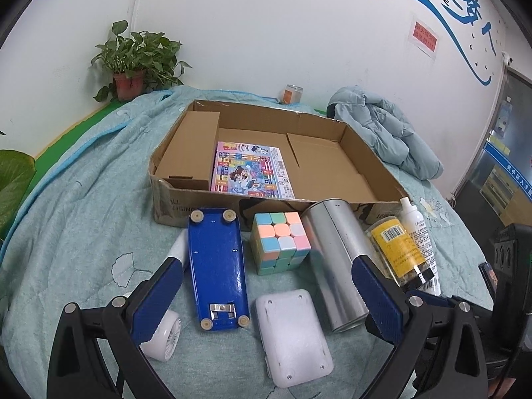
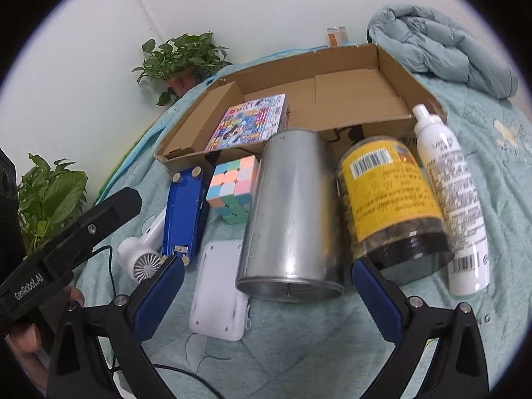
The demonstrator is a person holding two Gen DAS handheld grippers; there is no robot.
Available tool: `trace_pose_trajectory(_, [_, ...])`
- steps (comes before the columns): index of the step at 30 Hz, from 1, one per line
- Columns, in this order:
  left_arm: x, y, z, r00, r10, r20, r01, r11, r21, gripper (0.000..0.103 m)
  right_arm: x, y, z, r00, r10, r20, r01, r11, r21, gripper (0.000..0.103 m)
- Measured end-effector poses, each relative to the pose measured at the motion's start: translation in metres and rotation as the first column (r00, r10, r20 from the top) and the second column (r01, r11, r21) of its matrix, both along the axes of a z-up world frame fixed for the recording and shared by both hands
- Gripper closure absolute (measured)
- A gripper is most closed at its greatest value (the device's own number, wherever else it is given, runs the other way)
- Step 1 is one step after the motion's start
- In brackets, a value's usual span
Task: Organize rigid objects
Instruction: 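Move both grippers toward the silver metal can, then grasp the silver metal can with both grippers and lift it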
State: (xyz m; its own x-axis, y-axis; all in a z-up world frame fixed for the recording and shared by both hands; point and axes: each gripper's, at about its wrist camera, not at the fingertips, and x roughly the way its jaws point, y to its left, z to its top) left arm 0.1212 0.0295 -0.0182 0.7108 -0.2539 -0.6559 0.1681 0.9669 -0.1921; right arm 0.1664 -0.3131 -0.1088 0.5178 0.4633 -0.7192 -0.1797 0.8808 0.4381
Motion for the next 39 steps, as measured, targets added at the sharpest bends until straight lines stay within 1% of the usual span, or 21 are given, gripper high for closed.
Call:
trace_pose_trajectory(4, [-0.003, 0.002, -0.005, 1.000, 0.001, -0.013, -0.001, 1.000, -0.016, 0.001, 0.007, -0.003, -0.017, 0.997, -0.008, -0.073, 0.011, 0.999, 0.041, 0.006])
trace_pose_trajectory(6, [-0.004, 0.001, -0.008, 1.000, -0.003, -0.022, 0.003, 1.000, -0.021, 0.001, 0.012, -0.002, -0.020, 0.996, -0.016, -0.086, 0.022, 0.998, 0.063, 0.006])
trace_pose_trajectory(9, [-0.005, 0.002, -0.009, 1.000, -0.008, -0.023, 0.007, 1.000, -0.021, 0.001, 0.017, -0.001, -0.020, 0.996, -0.025, -0.089, 0.032, 0.997, 0.072, 0.006])
trace_pose_trajectory(11, [-0.004, 0.002, -0.009, 1.000, -0.009, -0.025, 0.009, 1.000, -0.023, 0.001, 0.019, 0.002, -0.022, 0.995, -0.028, -0.091, 0.034, 0.998, 0.057, 0.007])
trace_pose_trajectory(12, [-0.003, 0.002, -0.009, 1.000, -0.010, -0.027, 0.009, 1.000, -0.026, 0.001, 0.019, 0.003, -0.024, 0.995, -0.031, -0.094, 0.035, 0.998, 0.043, 0.009])
trace_pose_trajectory(13, [-0.003, 0.002, -0.008, 0.999, -0.011, -0.030, 0.010, 0.999, -0.031, 0.001, 0.018, 0.003, -0.026, 0.995, -0.030, -0.098, 0.033, 0.999, 0.031, 0.020])
trace_pose_trajectory(15, [-0.001, 0.002, -0.009, 0.999, -0.025, -0.046, 0.022, 0.998, -0.055, 0.001, 0.015, 0.000, -0.027, 0.995, -0.023, -0.094, 0.027, 0.999, 0.042, 0.020])
trace_pose_trajectory(18, [0.003, -0.002, -0.015, 0.991, -0.082, -0.105, 0.069, 0.991, -0.117, 0.001, -0.003, -0.006, -0.023, 0.997, -0.006, -0.076, 0.006, 1.000, 0.007, 0.020])
trace_pose_trajectory(20, [0.005, -0.008, -0.021, 0.978, -0.142, -0.150, 0.117, 0.979, -0.168, 0.001, -0.020, -0.010, -0.020, 0.997, 0.017, -0.070, -0.018, 1.000, -0.014, 0.020])
trace_pose_trajectory(21, [0.005, -0.012, -0.025, 0.968, -0.180, -0.174, 0.144, 0.969, -0.199, 0.001, -0.029, -0.011, -0.018, 0.997, 0.031, -0.064, -0.033, 0.999, -0.031, 0.020])
trace_pose_trajectory(23, [0.003, -0.025, -0.034, 0.937, -0.268, -0.225, 0.206, 0.942, -0.266, 0.001, -0.051, -0.012, -0.016, 0.996, 0.068, -0.056, -0.073, 0.994, -0.085, 0.020])
trace_pose_trajectory(25, [-0.003, -0.038, -0.044, 0.906, -0.336, -0.258, 0.254, 0.918, -0.306, 0.001, -0.067, -0.010, -0.017, 0.989, 0.125, -0.077, -0.134, 0.984, -0.119, 0.019])
trace_pose_trajectory(26, [-0.006, -0.043, -0.049, 0.892, -0.361, -0.272, 0.270, 0.908, -0.320, 0.001, -0.074, -0.009, -0.017, 0.984, 0.159, -0.085, -0.168, 0.979, -0.120, 0.019])
trace_pose_trajectory(27, [-0.010, -0.051, -0.056, 0.872, -0.392, -0.294, 0.289, 0.896, -0.337, 0.001, -0.080, -0.010, -0.014, 0.979, 0.184, -0.087, -0.193, 0.976, -0.103, 0.019])
trace_pose_trajectory(29, [-0.017, -0.059, -0.065, 0.851, -0.417, -0.320, 0.298, 0.884, -0.359, 0.001, -0.087, -0.019, -0.007, 0.970, 0.229, -0.082, -0.231, 0.973, -0.025, 0.019])
trace_pose_trajectory(32, [-0.022, -0.061, -0.081, 0.826, -0.427, -0.369, 0.268, 0.872, -0.409, 0.002, -0.080, -0.035, -0.005, 0.973, 0.213, -0.086, -0.210, 0.977, 0.043, 0.019])
trace_pose_trajectory(34, [-0.024, -0.062, -0.088, 0.820, -0.427, -0.381, 0.252, 0.868, -0.428, 0.002, -0.068, -0.042, -0.013, 0.974, 0.189, -0.127, -0.182, 0.981, 0.061, 0.019])
trace_pose_trajectory(35, [-0.025, -0.062, -0.091, 0.817, -0.427, -0.387, 0.250, 0.867, -0.430, 0.005, -0.061, -0.044, -0.020, 0.971, 0.187, -0.148, -0.176, 0.981, 0.081, 0.018])
trace_pose_trajectory(37, [-0.024, -0.066, -0.095, 0.809, -0.428, -0.403, 0.244, 0.868, -0.432, 0.006, -0.052, -0.038, -0.028, 0.959, 0.215, -0.184, -0.189, 0.971, 0.147, 0.019])
trace_pose_trajectory(38, [-0.024, -0.065, -0.097, 0.804, -0.430, -0.410, 0.241, 0.866, -0.437, 0.007, -0.049, -0.033, -0.031, 0.954, 0.228, -0.193, -0.200, 0.968, 0.151, 0.019])
trace_pose_trajectory(39, [-0.025, -0.067, -0.101, 0.798, -0.437, -0.415, 0.242, 0.863, -0.444, 0.009, -0.048, -0.025, -0.032, 0.951, 0.244, -0.188, -0.222, 0.966, 0.132, 0.019])
